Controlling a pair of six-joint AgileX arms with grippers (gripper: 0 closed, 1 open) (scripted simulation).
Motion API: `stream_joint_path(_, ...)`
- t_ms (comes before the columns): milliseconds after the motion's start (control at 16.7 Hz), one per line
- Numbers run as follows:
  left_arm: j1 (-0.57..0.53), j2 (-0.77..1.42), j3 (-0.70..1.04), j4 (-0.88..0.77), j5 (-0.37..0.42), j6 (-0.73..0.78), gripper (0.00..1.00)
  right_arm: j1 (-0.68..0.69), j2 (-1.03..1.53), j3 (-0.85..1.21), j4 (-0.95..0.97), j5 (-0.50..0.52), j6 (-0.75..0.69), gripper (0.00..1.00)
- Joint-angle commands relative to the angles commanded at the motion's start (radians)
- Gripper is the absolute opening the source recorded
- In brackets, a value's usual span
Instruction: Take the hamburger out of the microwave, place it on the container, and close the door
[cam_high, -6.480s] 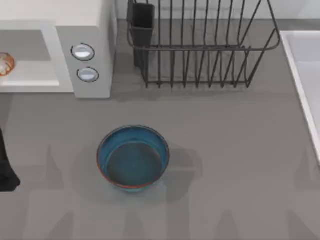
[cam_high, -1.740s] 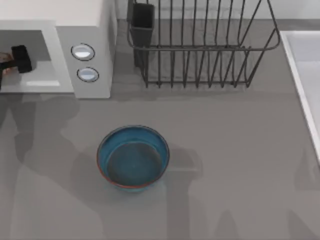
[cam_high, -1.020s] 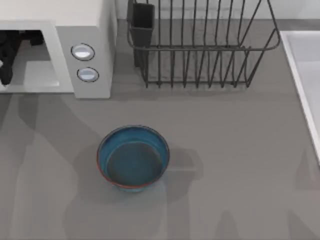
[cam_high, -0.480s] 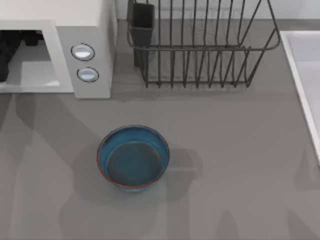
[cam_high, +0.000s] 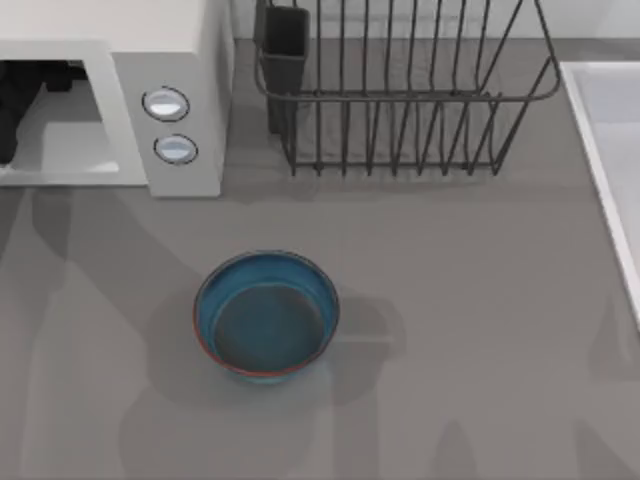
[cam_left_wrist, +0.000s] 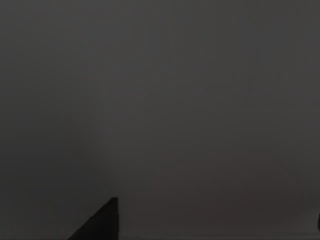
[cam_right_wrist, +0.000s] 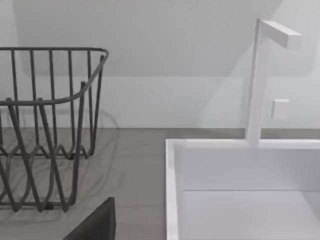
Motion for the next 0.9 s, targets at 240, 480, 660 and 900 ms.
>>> stream_joint_path(240,0.008,-0.034,-0.070,0.048,0.007,0.002,0.00,0.000,0.000,0.000,0.000,0.000,0.000,1.00)
stream_joint_path(480,0.029,-0.131,-0.309,0.187,0.027,0.009,0.00,0.000,0.000,0.000,0.000,0.000,0.000,1.00)
stream_joint_path(660,0.050,-0.225,-0.571,0.318,0.046,0.014,0.00,0.000,0.000,0.000,0.000,0.000,0.000,1.00)
stream_joint_path(900,0.077,-0.346,-0.886,0.492,0.071,0.022,0.00,0.000,0.000,0.000,0.000,0.000,0.000,1.00)
